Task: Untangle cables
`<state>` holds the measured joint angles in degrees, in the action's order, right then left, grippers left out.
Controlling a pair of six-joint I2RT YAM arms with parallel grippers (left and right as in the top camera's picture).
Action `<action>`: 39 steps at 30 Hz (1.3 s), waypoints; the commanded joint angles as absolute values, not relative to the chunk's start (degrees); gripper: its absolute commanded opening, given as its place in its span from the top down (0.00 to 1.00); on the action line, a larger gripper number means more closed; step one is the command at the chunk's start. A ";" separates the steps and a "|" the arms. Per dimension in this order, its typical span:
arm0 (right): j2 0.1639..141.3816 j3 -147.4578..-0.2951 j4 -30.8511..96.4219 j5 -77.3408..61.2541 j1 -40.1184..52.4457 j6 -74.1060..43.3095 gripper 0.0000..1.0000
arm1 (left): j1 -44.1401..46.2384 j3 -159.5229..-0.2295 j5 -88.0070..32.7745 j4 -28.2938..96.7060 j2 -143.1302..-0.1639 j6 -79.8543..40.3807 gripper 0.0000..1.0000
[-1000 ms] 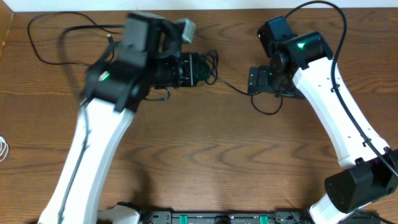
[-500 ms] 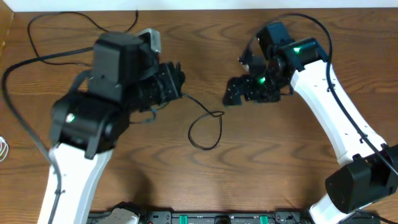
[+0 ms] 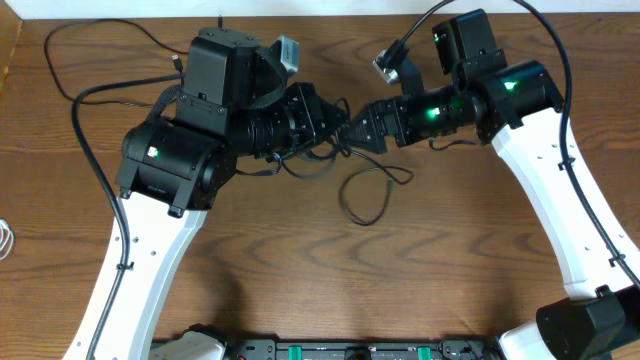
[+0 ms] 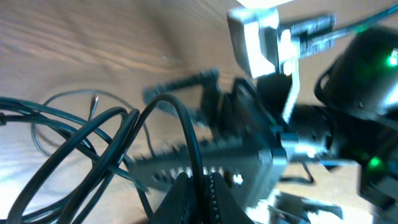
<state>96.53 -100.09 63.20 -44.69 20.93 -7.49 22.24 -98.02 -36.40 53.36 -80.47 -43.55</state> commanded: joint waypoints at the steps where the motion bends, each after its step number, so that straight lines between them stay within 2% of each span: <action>1: 96.33 -100.79 61.41 -45.06 21.32 -12.23 0.08 | 22.33 -98.43 -45.45 52.77 -79.72 -47.77 0.92; 4: 96.33 -100.79 60.16 -40.10 21.43 -15.09 0.22 | 22.33 -98.43 -51.03 50.98 -79.72 -50.37 0.93; 7: 96.33 -100.77 61.21 -28.25 21.45 -21.26 0.47 | 22.31 -98.43 -56.49 47.75 -79.70 -51.53 0.93; 8: 96.33 -100.77 62.28 -23.62 21.34 -23.59 0.52 | 22.31 -98.43 -56.47 47.42 -79.70 -51.44 0.92; 13: 96.33 -100.77 68.31 -7.64 19.70 -28.84 0.60 | 20.62 -98.43 -44.93 51.68 -79.70 -48.60 0.93; 17: 96.33 -100.77 72.60 -3.27 18.33 -30.06 0.60 | 19.25 -98.43 -25.21 60.03 -79.75 -48.34 0.92; 19: 96.33 -100.77 73.95 0.30 18.28 -31.51 0.59 | 19.25 -98.43 -15.33 62.74 -79.72 -48.49 0.92; 23: 96.33 -100.77 76.25 6.74 18.31 -35.53 0.46 | 19.25 -98.43 -0.67 67.59 -79.72 -49.21 0.92; 25: 96.33 -100.77 76.03 4.86 18.31 -35.51 0.38 | 19.25 -98.43 4.82 69.34 -79.79 -49.21 0.92; 28: 96.33 -100.77 75.68 2.31 18.31 -35.53 0.35 | 19.25 -98.43 12.69 72.12 -79.99 -49.25 0.92; 31: 96.33 -100.77 75.68 2.74 18.31 -35.53 0.23 | 19.25 -98.43 18.17 74.85 -80.27 -50.30 0.93; 33: 96.31 -100.77 75.75 3.05 18.31 -35.53 0.17 | 19.25 -98.43 18.61 75.64 -80.51 -50.28 0.93; 34: 96.33 -100.77 75.72 2.48 18.31 -35.48 0.05 | 19.25 -98.43 17.87 75.61 -80.62 -50.26 0.92; 35: 96.31 -100.77 75.50 0.10 18.31 -34.44 0.01 | 19.27 -98.43 16.53 75.37 -80.71 -50.24 0.92; 39: 96.31 -100.77 69.76 -30.00 18.31 -15.66 0.01 | 19.25 -98.43 0.05 69.91 -81.08 -42.06 0.92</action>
<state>96.53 -100.33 72.53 -8.97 19.31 -29.82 19.90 -97.95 7.86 72.95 -80.49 -48.71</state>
